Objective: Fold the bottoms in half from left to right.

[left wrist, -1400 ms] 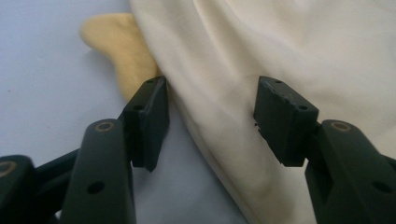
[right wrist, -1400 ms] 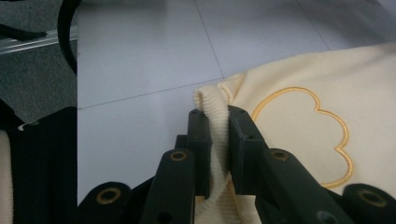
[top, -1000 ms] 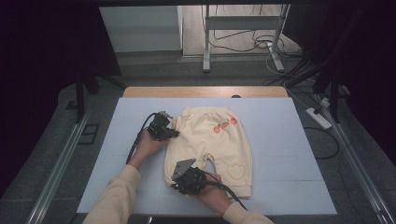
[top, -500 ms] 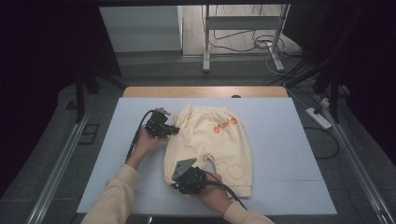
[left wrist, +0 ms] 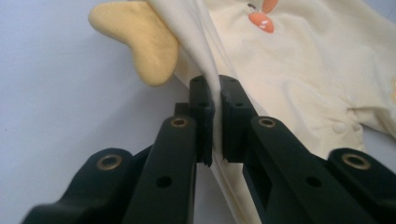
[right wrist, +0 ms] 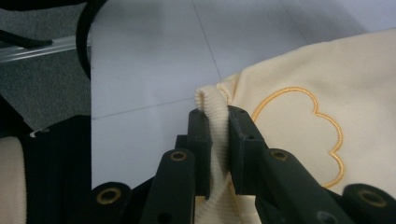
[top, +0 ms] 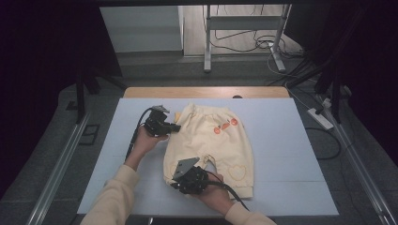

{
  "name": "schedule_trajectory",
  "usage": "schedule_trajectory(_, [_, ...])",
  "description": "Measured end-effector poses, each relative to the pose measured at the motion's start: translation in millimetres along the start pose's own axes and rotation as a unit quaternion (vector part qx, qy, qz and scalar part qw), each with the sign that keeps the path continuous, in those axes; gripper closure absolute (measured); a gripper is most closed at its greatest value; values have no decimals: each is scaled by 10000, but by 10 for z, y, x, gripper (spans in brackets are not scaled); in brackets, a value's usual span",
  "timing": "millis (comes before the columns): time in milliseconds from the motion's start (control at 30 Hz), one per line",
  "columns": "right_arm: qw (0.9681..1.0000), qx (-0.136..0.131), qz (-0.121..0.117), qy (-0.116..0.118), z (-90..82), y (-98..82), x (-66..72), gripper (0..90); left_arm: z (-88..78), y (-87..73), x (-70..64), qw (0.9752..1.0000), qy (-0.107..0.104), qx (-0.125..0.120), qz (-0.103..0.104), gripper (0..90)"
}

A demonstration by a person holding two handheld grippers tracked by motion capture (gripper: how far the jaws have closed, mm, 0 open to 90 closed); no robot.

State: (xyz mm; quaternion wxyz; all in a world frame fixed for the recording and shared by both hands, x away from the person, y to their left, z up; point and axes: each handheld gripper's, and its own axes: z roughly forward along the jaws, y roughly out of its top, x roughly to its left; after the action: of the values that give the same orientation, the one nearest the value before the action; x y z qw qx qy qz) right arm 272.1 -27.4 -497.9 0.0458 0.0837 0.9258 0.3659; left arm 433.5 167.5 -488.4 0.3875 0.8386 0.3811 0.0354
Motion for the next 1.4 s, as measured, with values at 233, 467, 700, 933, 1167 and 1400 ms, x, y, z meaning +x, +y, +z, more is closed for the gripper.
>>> schedule_trajectory(233, [9999, -156, -50, 1, -89, 78, 37, 795, -79, 21, -10, 9999, -83, -127, -62, 849])
schedule_trajectory(467, [9997, -234, -68, 32, -113, 102, 55, 795, -140, 42, -49, 9998, -124, -181, -23, 849])
schedule_trajectory(700, [9996, -265, -62, 48, -109, 99, 57, 796, -202, 36, -23, 9995, -138, -285, -79, 852])
schedule_trajectory(933, [9981, -574, -206, 14, -222, 209, 138, 796, -405, 105, -106, 9980, -196, -597, 8, 855])
schedule_trajectory(1167, [9984, -523, -183, 71, -202, 193, 136, 796, -370, 76, -73, 9982, -281, -522, -73, 856])
schedule_trajectory(1400, [9986, -510, -117, 112, -170, 169, 110, 797, -373, 48, -19, 9979, -330, -527, -182, 856])
